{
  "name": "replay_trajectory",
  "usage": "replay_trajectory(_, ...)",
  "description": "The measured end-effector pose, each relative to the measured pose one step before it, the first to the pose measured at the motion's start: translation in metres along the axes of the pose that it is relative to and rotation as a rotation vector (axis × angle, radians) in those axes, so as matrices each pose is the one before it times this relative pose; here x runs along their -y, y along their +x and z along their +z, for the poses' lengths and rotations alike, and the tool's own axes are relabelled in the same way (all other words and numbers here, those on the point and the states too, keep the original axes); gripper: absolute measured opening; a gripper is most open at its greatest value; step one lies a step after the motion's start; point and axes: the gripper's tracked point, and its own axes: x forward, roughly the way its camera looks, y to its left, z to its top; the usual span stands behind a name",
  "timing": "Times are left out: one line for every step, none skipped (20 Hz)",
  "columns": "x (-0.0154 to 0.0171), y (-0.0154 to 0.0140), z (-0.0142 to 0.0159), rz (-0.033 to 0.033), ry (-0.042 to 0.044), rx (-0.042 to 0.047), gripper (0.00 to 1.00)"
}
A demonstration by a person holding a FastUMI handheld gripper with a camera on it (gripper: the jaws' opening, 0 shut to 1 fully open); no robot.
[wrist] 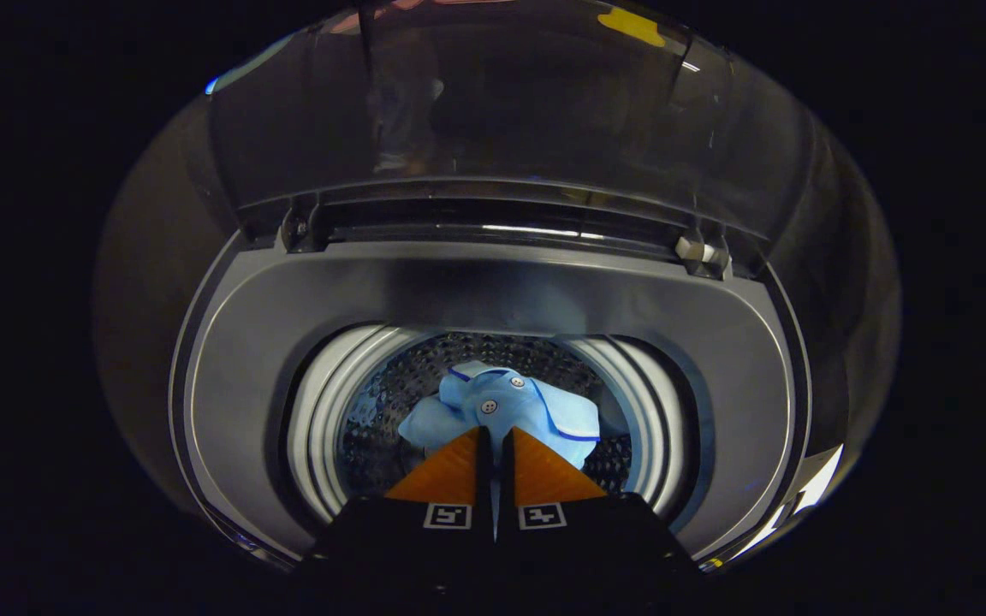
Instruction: Put the clothes into the washing machine and then close the washing machine lid.
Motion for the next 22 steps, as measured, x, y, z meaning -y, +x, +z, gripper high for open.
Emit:
replay_trajectory(0.00165,0.00026,-0.00198,-0.00872,-0.01312,-0.01738,0.12)
replay_trajectory(-0.00078,0.00394,-0.00266,-0.00483,-0.00478,-0.00603,0.34)
replay_trajectory(0.00076,0.00391,-0.00518,0.00033,0.00033,-0.01535,0.55)
replay_trajectory(0.00258,-0.00619,0.00224,0.00580,0.00420,0.00402,0.77)
replay_trajectory(-0.00015,0.00349,0.00211,0.00201,0.00644,0.00699,0.99)
replay_trajectory(-0.00058,-0.00326,0.00164,0.00046,0.00764,0.00521,0.99)
replay_trajectory(-0.00043,-0.00185,0.00217,0.00100,0.00969,0.00372,1.00)
replay_trajectory(0.00133,-0.00134,0.00104,-0.00221,0.00923,0.00346,1.00)
replay_trajectory(0.00052,-0.00228,0.00124,-0.00070,0.00937,0.00231,1.00)
replay_trajectory(-0.00013,-0.00163,0.00186,0.00133,0.00625,0.00941,1.00)
replay_trajectory(0.00006,-0.00241,0.00176,0.00140,0.00465,0.00390,0.99)
replay_trajectory(-0.00075,-0.00321,0.00210,0.00532,0.00747,0.00589,1.00)
replay_trajectory(-0.00092,-0.00345,0.00229,0.00351,0.00873,0.00614,1.00)
replay_trajectory(-0.00205,-0.00513,0.00294,0.00613,0.01341,0.00224,1.00)
replay_trajectory(-0.00238,-0.00628,0.00295,0.01177,0.01104,0.00394,1.00)
replay_trajectory(0.00010,-0.00643,0.00704,0.00405,0.00625,0.02371,1.00)
replay_trajectory(-0.00018,-0.00796,0.00879,0.00298,0.00113,0.02711,1.00)
replay_trajectory(-0.00164,-0.00881,0.00851,0.00349,0.00129,0.02781,0.99)
replay_trajectory(-0.00157,-0.00744,0.00930,0.00705,0.00143,0.02484,1.00)
replay_trajectory(-0.00025,-0.00571,0.00794,0.00077,0.00526,0.02278,0.99)
replay_trajectory(0.00149,-0.00507,0.00602,-0.00073,0.00094,0.01105,0.99)
replay_trajectory(-0.00010,-0.00650,0.00680,0.00125,-0.00221,0.01068,0.99)
